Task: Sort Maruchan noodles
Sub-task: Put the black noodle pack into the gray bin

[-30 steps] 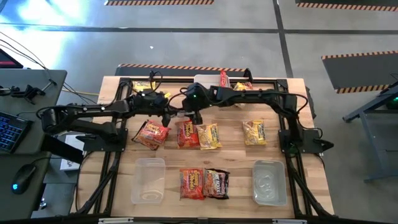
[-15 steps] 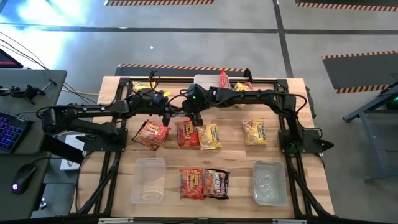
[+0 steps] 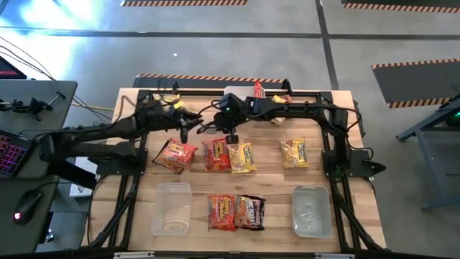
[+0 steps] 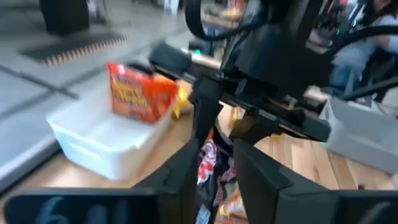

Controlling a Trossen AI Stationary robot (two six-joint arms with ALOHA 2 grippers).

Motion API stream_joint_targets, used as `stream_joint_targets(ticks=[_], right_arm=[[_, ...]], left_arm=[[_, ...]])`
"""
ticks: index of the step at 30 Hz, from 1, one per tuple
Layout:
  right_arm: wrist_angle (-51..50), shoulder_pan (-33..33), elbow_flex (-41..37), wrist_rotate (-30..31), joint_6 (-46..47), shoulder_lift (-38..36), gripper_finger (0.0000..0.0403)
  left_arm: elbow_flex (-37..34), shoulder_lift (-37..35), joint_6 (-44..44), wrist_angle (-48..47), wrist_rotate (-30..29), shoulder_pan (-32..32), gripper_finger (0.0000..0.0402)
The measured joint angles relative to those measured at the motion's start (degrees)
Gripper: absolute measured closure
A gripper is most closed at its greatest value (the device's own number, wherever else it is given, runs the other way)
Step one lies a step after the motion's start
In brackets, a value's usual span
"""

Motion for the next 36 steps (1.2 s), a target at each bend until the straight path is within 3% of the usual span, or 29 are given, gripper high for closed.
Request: stream_joint_targets(ticks=[3,9,13,23,31,36], right_arm=[[-3.56,-0.48,-0.02,-0.06,0.87,-2.1,0.0317],[-8.74,-1.3,-0.02,-0.95,1.76,-7.86,0.0317],[-9.07,-1.97,-0.02,-5.91,4.11,-12.03,0.0318],[3.65,0.32,-0.02,-9.84,8.71,-14.19,0.0318],[14.52,3.78,-0.02,-9.83,11.03,-13.99,0.0318],[19.53,4.87,-0.02,-9.86,11.74,-12.02,0.0318]], left_arm=[[-3.88,-5.63,-0.54,2.48,-0.03,-0.14,0.0279],[-15.45,-13.53,-3.14,16.31,0.3,-1.67,0.0269],[-20.39,-15.97,-3.43,22.61,0.42,-2.54,0.0268],[-20.63,-16.42,1.22,27.55,0.62,-4.29,0.0257],[-20.61,-16.38,2.44,30.67,0.63,-4.5,0.0203],[-20.51,-16.4,2.45,36.24,3.61,-4.48,0.0172]])
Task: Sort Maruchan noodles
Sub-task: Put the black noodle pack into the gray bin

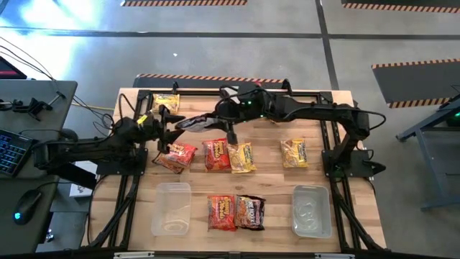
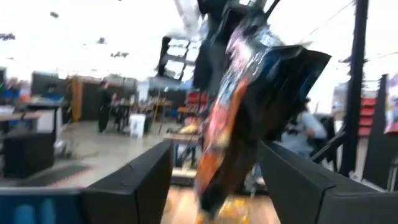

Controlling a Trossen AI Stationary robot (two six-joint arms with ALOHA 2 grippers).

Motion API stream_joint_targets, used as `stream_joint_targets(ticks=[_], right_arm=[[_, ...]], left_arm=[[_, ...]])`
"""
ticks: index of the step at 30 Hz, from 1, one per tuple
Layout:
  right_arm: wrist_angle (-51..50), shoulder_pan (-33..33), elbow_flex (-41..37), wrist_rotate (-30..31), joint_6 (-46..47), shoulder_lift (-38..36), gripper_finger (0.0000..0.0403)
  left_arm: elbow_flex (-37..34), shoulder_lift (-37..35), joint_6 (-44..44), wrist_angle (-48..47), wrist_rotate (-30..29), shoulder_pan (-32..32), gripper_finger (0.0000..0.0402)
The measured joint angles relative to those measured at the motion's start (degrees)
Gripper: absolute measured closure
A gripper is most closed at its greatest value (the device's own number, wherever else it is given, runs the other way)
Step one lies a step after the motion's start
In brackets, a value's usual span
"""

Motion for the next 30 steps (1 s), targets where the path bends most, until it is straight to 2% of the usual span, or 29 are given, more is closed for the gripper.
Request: stream_joint_targets(ticks=[6,12,22,30], right_arm=[[3.36,0.21,-0.04,-0.17,0.25,0.67,0.0318],[3.92,0.03,-0.04,0.13,-0.01,0.78,0.0318],[5.99,-0.33,-0.04,-0.25,0.02,0.78,0.0318],[5.91,-0.27,-0.04,-0.37,0.24,0.78,0.0318]], left_arm=[[1.55,0.13,0.42,0.02,2.73,-0.03,0.0164],[2.04,0.15,1.43,-0.24,8.44,-0.1,0.0166],[2.41,0.17,1.48,-0.07,4.85,-0.07,0.0167],[8.32,4.31,2.98,-4.49,4.45,-0.07,0.0167]])
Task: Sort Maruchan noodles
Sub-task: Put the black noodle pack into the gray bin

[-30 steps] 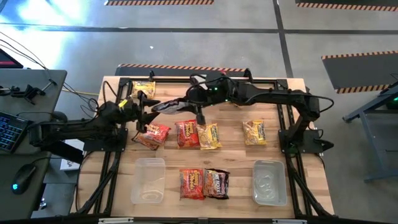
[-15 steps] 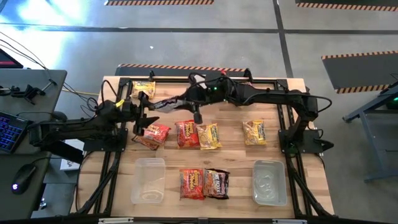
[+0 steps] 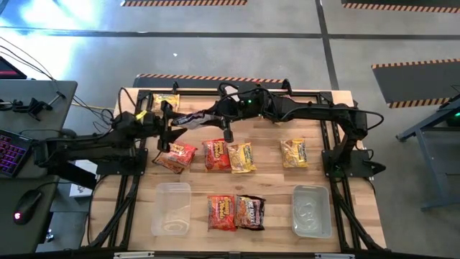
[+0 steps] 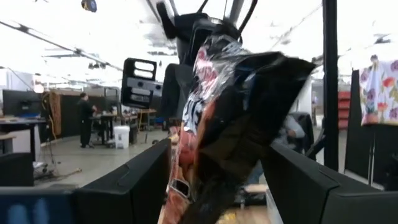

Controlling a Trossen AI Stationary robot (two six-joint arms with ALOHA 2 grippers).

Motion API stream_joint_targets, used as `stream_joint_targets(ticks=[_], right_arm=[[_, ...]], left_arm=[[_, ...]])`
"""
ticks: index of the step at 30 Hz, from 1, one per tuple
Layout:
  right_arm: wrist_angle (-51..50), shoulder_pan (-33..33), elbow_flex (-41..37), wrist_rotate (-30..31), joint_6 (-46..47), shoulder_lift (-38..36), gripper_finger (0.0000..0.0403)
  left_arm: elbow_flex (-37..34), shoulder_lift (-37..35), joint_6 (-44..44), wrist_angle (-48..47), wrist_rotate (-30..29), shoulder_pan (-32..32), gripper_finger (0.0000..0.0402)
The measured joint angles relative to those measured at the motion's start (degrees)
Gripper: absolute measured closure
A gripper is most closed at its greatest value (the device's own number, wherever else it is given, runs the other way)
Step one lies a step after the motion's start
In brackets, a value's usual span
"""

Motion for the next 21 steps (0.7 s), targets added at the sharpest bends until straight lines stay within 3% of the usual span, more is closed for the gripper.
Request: stream_joint_targets(ticks=[9,19,21], right_arm=[[-1.7,0.0,0.0,-0.33,0.12,0.0,0.0315],[-3.7,0.03,0.02,0.64,2.93,0.0,0.027],[-4.01,0.09,0.02,3.1,4.15,-0.02,0.0265]], left_arm=[[3.64,5.08,2.39,-1.04,3.0,-0.02,0.018],[3.61,5.16,1.95,-1.26,2.93,0.02,0.0299],[3.61,5.16,1.95,-1.53,2.62,0.08,0.0317]])
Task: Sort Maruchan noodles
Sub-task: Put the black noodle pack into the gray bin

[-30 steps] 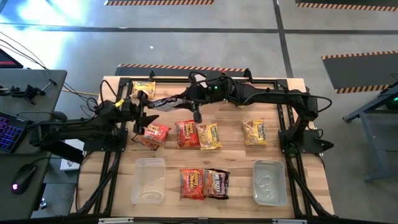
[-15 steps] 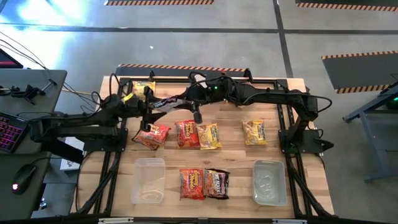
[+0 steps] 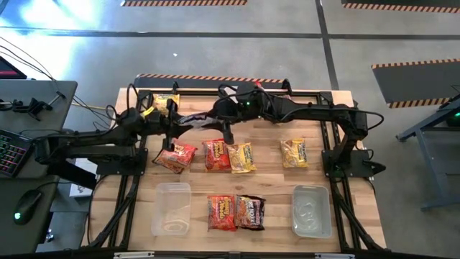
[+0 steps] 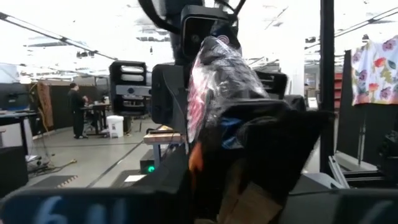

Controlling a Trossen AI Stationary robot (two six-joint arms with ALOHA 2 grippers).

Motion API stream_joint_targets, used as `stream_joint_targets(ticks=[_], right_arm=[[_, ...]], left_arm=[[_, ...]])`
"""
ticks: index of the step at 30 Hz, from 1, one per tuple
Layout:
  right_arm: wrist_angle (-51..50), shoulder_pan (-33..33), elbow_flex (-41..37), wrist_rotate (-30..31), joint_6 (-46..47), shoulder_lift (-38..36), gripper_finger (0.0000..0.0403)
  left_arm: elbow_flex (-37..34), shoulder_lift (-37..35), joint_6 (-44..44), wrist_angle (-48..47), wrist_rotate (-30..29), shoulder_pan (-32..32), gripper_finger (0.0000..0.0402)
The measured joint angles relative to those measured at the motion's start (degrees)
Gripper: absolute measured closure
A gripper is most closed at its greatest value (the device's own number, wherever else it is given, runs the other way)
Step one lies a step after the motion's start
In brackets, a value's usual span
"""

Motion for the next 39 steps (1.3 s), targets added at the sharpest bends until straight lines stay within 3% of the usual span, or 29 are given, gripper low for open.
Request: stream_joint_targets(ticks=[5,9,12,16,21,28,39], right_arm=[[-8.2,0.67,0.04,11.59,-3.31,-1.55,0.0229],[-15.65,1.91,0.04,20.97,-5.6,-3.77,0.0172],[-18.84,2.81,0.04,24.16,-5.81,-5.42,0.0124],[-24.56,3.34,0.93,24.34,-4.01,-5.39,0.0085],[-31.59,3.34,6.04,23.38,-1.71,-3.24,0.0078],[-39.27,2.76,12.58,14.85,1.66,1.28,0.0077],[-43.19,2.3,14.86,17.82,1.49,5.25,0.0077]], left_arm=[[-0.01,0.04,0.02,-3.61,-1.53,0.05,0.033],[-0.04,0.03,0.0,-8.07,-3.26,0.03,0.0331],[-0.05,1.05,-0.58,-11.23,-3.3,-0.06,0.0332],[-0.09,4.04,-1.96,-12.6,-3.89,-0.1,0.0332],[1.02,9.7,-3.05,-13.07,-5.87,-0.11,0.0332],[7.12,17.88,0.52,-15.22,-7.68,-1.18,0.0332],[15.22,26.42,2.91,-19.06,-7.78,-2.65,0.0332]])
